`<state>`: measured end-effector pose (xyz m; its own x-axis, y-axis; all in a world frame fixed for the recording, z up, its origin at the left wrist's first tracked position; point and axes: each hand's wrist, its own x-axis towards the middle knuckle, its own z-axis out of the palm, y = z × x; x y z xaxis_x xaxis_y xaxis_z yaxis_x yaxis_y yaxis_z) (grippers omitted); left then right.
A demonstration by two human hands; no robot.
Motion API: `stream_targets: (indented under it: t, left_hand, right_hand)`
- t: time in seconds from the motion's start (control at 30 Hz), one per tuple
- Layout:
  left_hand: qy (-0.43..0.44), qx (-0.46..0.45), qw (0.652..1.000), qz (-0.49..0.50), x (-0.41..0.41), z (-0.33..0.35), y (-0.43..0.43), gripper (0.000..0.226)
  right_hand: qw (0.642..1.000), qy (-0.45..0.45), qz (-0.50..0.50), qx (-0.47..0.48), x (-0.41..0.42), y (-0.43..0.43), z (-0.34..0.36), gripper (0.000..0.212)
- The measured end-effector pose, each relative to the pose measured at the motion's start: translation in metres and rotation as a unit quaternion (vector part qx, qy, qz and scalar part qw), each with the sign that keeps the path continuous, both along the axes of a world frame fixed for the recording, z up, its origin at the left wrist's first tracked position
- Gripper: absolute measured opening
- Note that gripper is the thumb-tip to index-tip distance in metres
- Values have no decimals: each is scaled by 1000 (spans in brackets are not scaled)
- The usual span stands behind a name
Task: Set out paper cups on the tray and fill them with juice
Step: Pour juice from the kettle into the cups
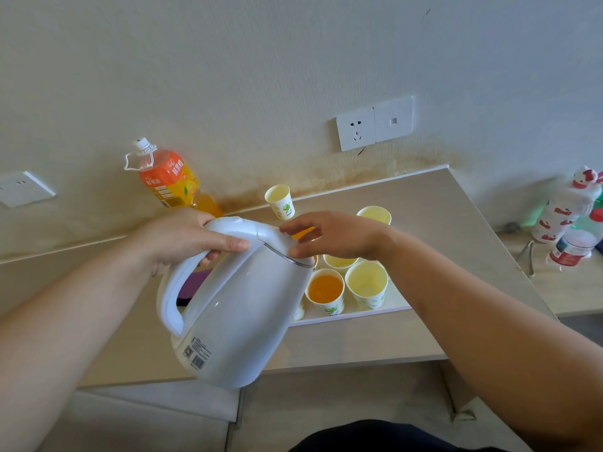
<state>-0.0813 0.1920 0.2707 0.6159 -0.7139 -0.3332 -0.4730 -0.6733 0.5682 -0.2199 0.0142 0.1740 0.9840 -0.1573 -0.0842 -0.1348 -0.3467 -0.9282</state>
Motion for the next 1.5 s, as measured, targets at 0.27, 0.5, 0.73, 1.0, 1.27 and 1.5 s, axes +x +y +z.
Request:
stream_targets:
  t: [0.27, 0.5, 0.73, 1.0, 1.27, 1.5]
  left_hand:
    - [23, -57, 997, -36, -13, 7, -15, 72]
    - [5, -26, 997, -76, -24, 7, -42, 69]
    - [-14, 48, 996, -77, -39, 7, -66, 39]
    - [-18, 80, 995, -54, -47, 8, -83, 39]
    - [-32, 92, 993, -62, -50, 7, -87, 40]
    - [-40, 101, 992, -65, -49, 11, -87, 36]
  right_hand:
    - [999, -32, -4, 13, -16, -25, 8, 45]
    - [1000, -1, -14, 20, -37, -44, 2, 55]
    - [999, -4, -1, 46, -52, -52, -7, 48]
    - [997, -7, 2, 73, -57, -58, -19, 46]
    - [995, -11, 9, 95, -56, -59, -27, 47]
    - [995, -14, 6, 99, -53, -57, -29, 56]
